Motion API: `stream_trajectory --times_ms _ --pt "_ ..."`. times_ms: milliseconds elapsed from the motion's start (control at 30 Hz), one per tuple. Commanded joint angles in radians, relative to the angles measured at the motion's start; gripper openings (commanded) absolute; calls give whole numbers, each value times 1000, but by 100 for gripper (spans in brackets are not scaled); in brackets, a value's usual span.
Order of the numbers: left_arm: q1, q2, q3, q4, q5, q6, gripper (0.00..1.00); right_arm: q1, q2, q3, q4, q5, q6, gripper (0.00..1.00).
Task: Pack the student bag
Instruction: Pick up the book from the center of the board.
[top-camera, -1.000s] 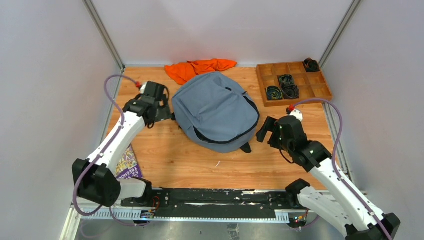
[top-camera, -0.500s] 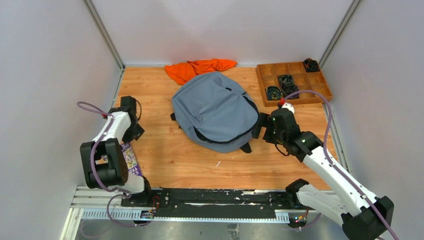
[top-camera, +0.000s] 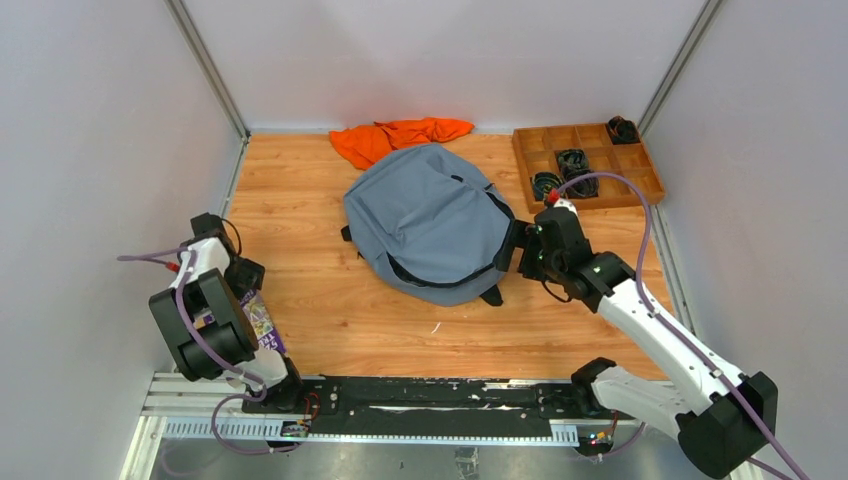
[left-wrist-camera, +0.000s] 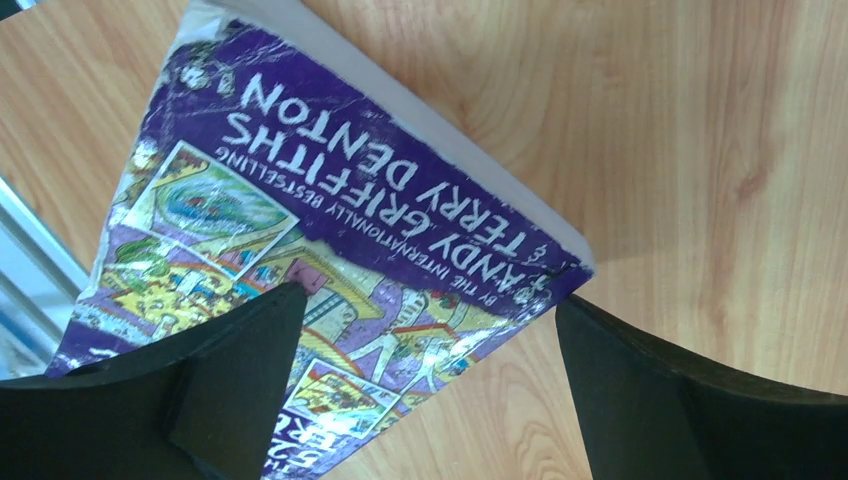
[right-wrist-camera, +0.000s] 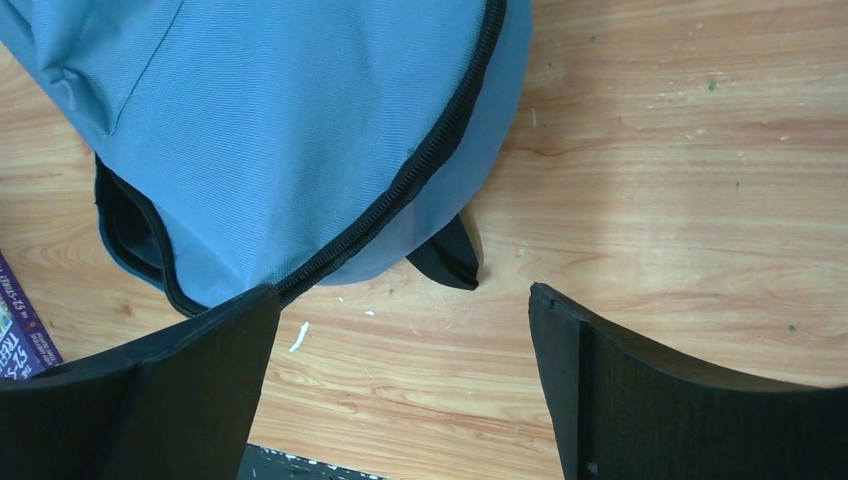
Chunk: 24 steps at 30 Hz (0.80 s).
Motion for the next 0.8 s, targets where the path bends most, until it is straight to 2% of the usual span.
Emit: stream_trajectory --times_ms 0,100,233,467,767 --pt "21 29 6 43 77 -21 100 2 1 24 38 -17 -9 98" --pt "22 16 -35 90 64 -57 99 2 26 38 40 -27 -9 97" --pt "2 83 -83 155 202 -62 95 3 50 44 49 -48 -2 97" --pt "-267 202 -104 292 351 -92 95 3 58 42 55 -58 17 96" --pt "-557 266 31 374 498 -114 94 3 34 16 50 -33 31 96"
